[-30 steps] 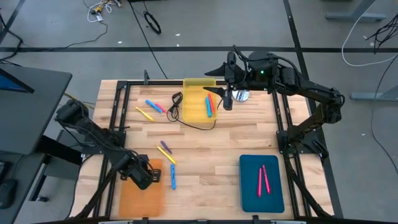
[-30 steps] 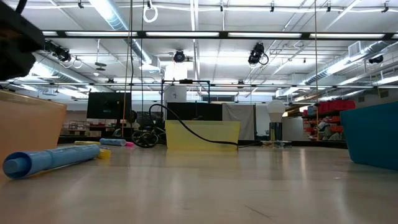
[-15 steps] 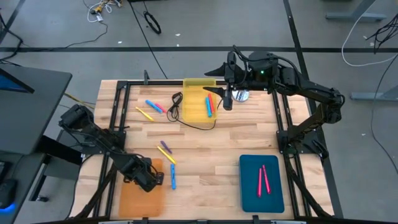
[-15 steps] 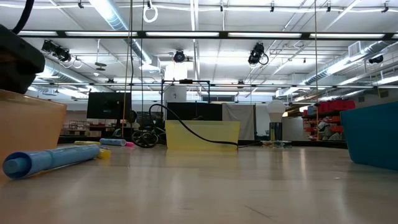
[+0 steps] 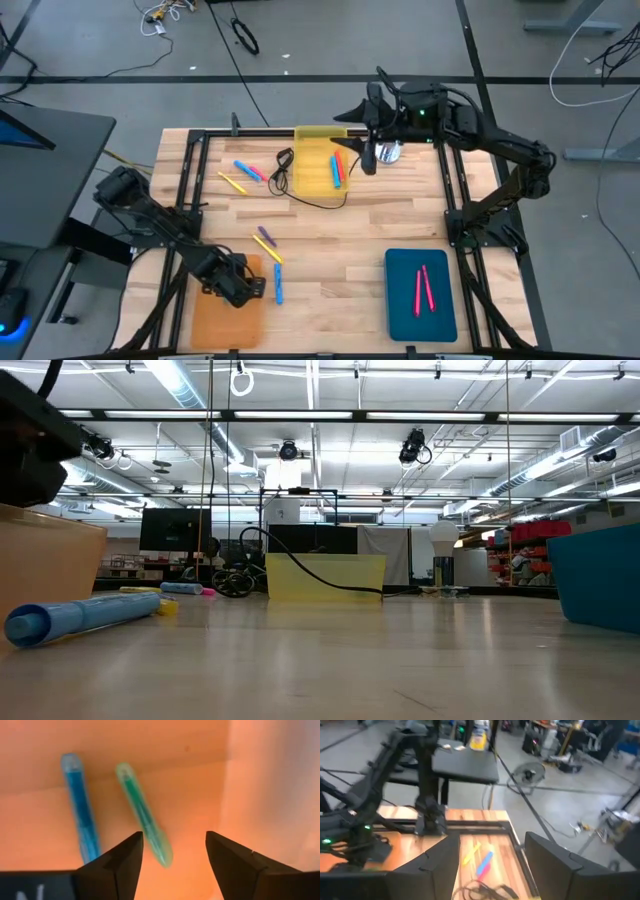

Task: Pick & Place Markers
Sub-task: Put the bottom yellow highlighter pen into the blue bin

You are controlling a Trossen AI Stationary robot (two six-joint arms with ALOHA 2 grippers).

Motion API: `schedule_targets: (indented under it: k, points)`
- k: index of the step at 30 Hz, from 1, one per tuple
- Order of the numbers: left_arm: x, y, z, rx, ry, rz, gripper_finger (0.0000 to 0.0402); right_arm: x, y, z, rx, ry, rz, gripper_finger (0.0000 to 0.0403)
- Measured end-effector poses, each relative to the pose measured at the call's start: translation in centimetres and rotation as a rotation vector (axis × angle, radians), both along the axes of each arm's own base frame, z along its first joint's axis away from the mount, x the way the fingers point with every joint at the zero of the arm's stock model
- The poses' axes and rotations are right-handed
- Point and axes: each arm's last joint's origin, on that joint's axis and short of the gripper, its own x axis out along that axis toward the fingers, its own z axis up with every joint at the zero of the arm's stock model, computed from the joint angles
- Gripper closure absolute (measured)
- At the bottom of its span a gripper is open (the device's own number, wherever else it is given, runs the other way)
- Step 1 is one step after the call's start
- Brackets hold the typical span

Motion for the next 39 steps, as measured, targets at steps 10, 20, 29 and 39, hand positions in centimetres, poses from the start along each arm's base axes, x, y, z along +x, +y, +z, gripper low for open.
schedule_targets:
  k: [10, 20, 29, 39]
  points:
    - [-0.7, 0.7, 2.1, 0.017, -0.08, -0.042, 0.0181, -2.5, 0.0, 1.0, 0.062, -0.007, 0.058, 0.0179]
    - [-2.2, 1.9, 6.1, 0.043, -0.3, -0.053, 0.0181, -3.2, 0.2, 0.8, 0.092, 0.031, 0.058, 0.0179]
    - [-3.9, 4.6, 10.5, 0.271, -0.654, -0.118, 0.0181, -3.1, 0.2, 0.9, 0.166, 0.008, 0.036, 0.0179]
    - [-6.7, 8.0, 14.8, 0.62, -0.944, -0.208, 0.0181, -2.7, 1.6, 2.0, 0.248, -0.111, 0.072, 0.0179]
